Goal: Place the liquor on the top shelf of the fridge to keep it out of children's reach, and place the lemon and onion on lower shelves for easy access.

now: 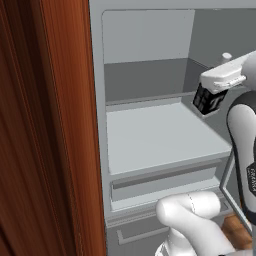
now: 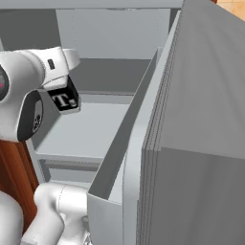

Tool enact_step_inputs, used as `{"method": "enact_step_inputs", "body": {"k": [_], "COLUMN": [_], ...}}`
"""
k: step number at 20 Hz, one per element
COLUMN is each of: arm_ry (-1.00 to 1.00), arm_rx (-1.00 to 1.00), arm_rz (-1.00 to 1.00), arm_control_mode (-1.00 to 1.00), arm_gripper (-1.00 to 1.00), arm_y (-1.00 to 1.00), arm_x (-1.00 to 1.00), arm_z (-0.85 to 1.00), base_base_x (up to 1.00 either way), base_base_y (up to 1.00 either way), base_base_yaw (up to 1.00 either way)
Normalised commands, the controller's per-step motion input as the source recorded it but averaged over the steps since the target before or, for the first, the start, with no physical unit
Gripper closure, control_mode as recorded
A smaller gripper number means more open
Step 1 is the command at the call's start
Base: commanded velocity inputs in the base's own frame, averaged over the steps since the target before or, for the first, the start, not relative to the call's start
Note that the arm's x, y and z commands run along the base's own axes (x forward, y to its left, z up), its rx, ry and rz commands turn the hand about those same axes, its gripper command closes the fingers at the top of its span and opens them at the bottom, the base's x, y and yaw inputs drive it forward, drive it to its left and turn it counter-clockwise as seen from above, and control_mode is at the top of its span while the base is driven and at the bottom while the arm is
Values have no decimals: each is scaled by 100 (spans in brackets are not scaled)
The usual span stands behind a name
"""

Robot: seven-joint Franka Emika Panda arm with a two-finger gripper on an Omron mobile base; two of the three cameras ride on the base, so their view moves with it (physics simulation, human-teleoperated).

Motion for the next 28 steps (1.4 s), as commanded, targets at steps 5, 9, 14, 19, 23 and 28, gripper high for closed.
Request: {"method": "enact_step_inputs", "body": {"k": [5,9,14,19,23,28], "arm_ry": [3,0,-1,0,0,0], "arm_rx": [0,3,6,8,7,4], "arm_rz": [0,0,0,0,0,0], "arm_control_mode": [-100,-100,-100,-100,-100,-100], "arm_gripper": [100,100,100,100,100,100], "arm_y": [0,0,0,0,0,0], "arm_x": [36,44,55,60,61,65], "arm_z": [8,0,-8,-22,-29,-26], "base_base_x": [0,0,0,0,0,0], "base_base_y": [0,0,0,0,0,0], "base_base_yaw": [0,0,0,0,0,0]}}
